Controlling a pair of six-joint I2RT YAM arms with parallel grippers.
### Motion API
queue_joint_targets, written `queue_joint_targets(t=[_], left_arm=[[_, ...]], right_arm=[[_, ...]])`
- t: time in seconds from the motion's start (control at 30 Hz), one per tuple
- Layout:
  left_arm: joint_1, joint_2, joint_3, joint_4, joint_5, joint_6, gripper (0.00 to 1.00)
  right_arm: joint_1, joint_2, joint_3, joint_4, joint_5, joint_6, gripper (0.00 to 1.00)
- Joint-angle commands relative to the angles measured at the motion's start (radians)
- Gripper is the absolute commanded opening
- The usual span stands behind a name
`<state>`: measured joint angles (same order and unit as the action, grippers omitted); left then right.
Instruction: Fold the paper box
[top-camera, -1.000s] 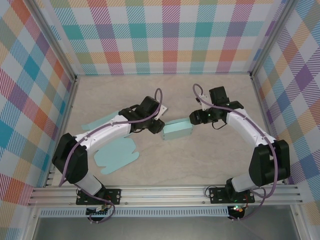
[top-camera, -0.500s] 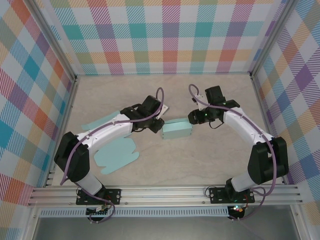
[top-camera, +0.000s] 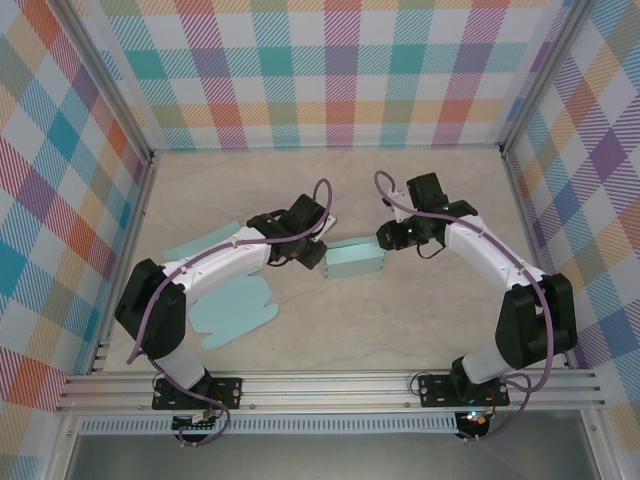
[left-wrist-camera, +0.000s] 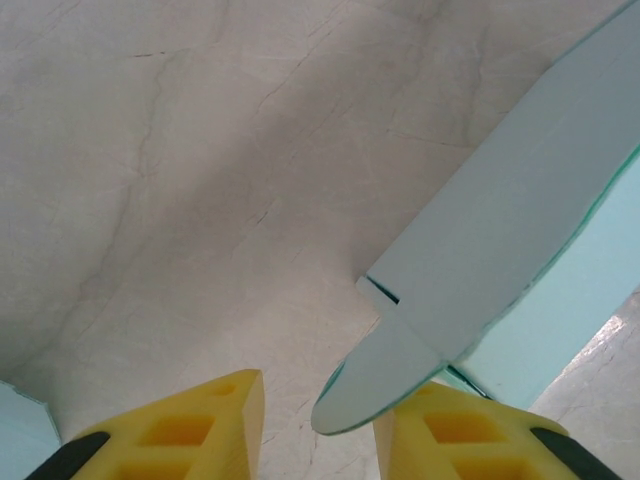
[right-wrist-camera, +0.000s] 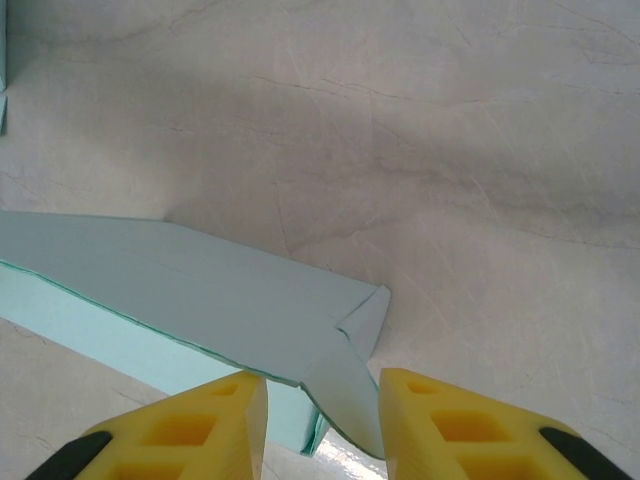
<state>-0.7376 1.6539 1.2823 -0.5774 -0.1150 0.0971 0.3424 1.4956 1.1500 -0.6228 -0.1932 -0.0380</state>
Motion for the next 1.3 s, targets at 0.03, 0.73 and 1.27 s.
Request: queue_joint_targets(t=[0.03, 0.73, 1.27], left_arm=[[-0.009, 0.005, 0.040, -0.005, 0.005, -0.005, 0.34], [-0.011, 0.038, 0.087, 0.010, 0.043, -0.069, 0.09], [-0.023, 0.081, 0.063, 0.118, 0.170, -0.317, 0.03]], right_arm=[[0.013, -0.024, -0.009, -0.017, 0.006, 0.008, 0.35], [0.038, -0.057, -0.026, -0.014, 0.042, 0.054, 0.18], [0.095, -0.054, -0.042, 0.034, 0.020, 0.227, 0.13]])
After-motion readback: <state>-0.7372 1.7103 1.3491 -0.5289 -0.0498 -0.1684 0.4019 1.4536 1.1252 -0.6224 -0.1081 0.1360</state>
